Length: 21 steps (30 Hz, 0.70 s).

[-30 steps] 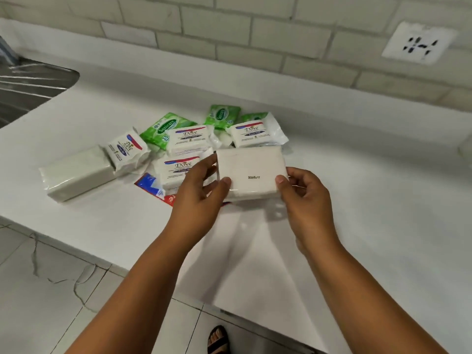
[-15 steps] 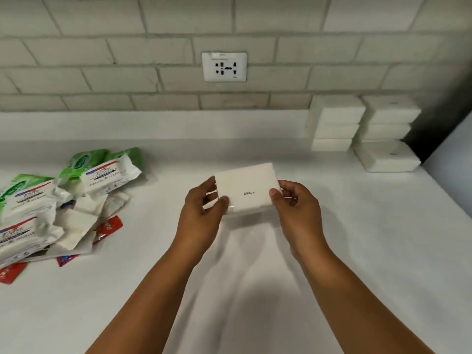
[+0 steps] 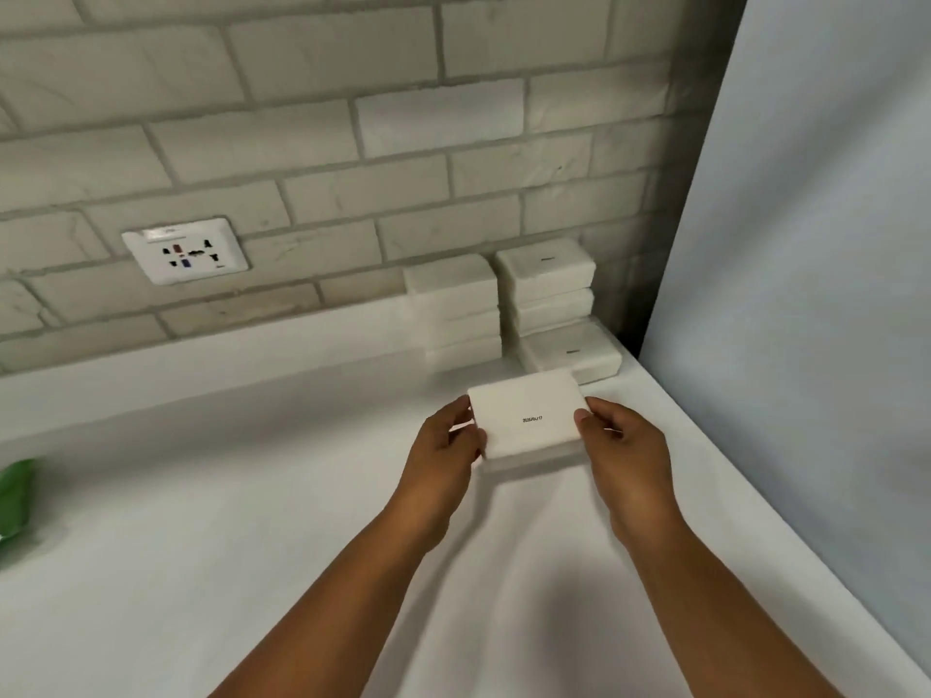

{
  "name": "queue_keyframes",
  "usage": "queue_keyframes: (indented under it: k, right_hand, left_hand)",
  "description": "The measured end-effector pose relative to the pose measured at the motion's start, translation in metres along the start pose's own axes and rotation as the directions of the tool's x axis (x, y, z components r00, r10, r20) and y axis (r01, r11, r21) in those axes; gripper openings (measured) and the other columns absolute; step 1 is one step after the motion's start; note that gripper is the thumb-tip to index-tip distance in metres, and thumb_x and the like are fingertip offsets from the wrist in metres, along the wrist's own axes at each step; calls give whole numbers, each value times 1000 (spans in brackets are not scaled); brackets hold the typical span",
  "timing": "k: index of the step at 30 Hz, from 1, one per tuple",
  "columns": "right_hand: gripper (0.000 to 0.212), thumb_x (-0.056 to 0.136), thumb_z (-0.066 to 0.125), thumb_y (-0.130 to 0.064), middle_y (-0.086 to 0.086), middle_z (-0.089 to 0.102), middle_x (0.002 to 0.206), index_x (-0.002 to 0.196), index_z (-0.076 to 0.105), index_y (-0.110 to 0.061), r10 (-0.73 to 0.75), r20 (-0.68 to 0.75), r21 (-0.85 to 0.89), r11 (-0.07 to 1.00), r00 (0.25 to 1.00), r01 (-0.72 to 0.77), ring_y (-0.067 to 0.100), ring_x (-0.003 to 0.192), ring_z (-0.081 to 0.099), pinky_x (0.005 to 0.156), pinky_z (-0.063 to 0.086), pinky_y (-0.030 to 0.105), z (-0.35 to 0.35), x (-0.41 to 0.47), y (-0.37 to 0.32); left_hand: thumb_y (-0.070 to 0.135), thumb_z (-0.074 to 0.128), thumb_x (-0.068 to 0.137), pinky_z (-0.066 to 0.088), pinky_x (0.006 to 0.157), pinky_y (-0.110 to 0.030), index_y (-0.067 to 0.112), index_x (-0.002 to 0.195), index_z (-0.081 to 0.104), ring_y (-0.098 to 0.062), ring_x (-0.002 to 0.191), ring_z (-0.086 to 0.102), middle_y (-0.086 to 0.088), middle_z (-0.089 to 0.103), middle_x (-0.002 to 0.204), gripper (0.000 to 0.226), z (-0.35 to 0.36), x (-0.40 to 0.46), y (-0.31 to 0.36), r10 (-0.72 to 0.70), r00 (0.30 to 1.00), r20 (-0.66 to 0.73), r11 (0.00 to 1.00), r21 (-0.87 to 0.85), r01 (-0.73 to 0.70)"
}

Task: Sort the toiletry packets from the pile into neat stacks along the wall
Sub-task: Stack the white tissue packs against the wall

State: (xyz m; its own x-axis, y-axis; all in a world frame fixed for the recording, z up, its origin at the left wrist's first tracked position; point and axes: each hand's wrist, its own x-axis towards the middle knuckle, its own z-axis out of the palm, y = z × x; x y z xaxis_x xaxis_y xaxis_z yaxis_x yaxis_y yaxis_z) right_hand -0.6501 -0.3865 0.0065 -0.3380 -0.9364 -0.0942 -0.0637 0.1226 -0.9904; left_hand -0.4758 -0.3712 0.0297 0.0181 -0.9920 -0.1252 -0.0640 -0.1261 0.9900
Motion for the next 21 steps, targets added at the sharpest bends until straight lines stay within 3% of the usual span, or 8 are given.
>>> queue_keyframes:
  k: [4, 6, 9, 14, 21]
  right_hand:
    - [29, 91, 62, -23, -7, 65, 107, 120, 65, -18, 7, -67, 24, 1000, 998, -5, 12, 102, 60, 89, 43, 25, -22, 46, -7]
    - [28, 91, 61, -23, -7, 65, 106, 119, 65, -18, 16, -90, 47, 999, 996, -11, 12, 100, 60, 87, 44, 25, -28, 69, -12]
    - [27, 91, 62, -24, -7, 66, 101, 118, 65, -20, 21, -94, 52, 998, 995, -16, 14, 98, 62, 80, 45, 25, -29, 100, -19]
    - [24, 90, 64, -21, -8, 64, 88, 113, 66, -16, 16, -78, 39, 999, 997, -13, 15, 91, 62, 77, 46, 23, -25, 145, -27]
    - [26, 90, 63, -21, 1, 67, 97, 115, 66, -13, -13, -58, -60, 998, 998, 9, 17, 90, 61, 77, 43, 24, -16, 174, -26]
  left_hand:
    - [2, 39, 96, 50, 96, -28, 30, 113, 63, -4, 101, 65, 14, 70, 109, 41, 36, 44, 11, -18, 999, 32, 999, -49, 19]
    - [3, 40, 97, 50, 94, -25, 28, 115, 62, -4, 97, 66, 15, 70, 105, 38, 50, 66, 15, -12, 999, 49, 998, -58, 15]
    - [11, 48, 96, 49, 98, -29, 21, 127, 58, -8, 104, 64, 8, 67, 115, 34, 62, 96, 17, -29, 999, 31, 997, -77, 31]
    - [16, 48, 97, 50, 98, -33, 19, 122, 60, -12, 107, 63, -1, 65, 121, 28, 71, 141, 17, -23, 1000, 16, 998, -62, 24]
    - [12, 50, 95, 48, 99, -38, 14, 131, 54, -17, 95, 60, -5, 65, 114, 36, 77, 171, 7, -62, 997, -52, 997, -59, 59]
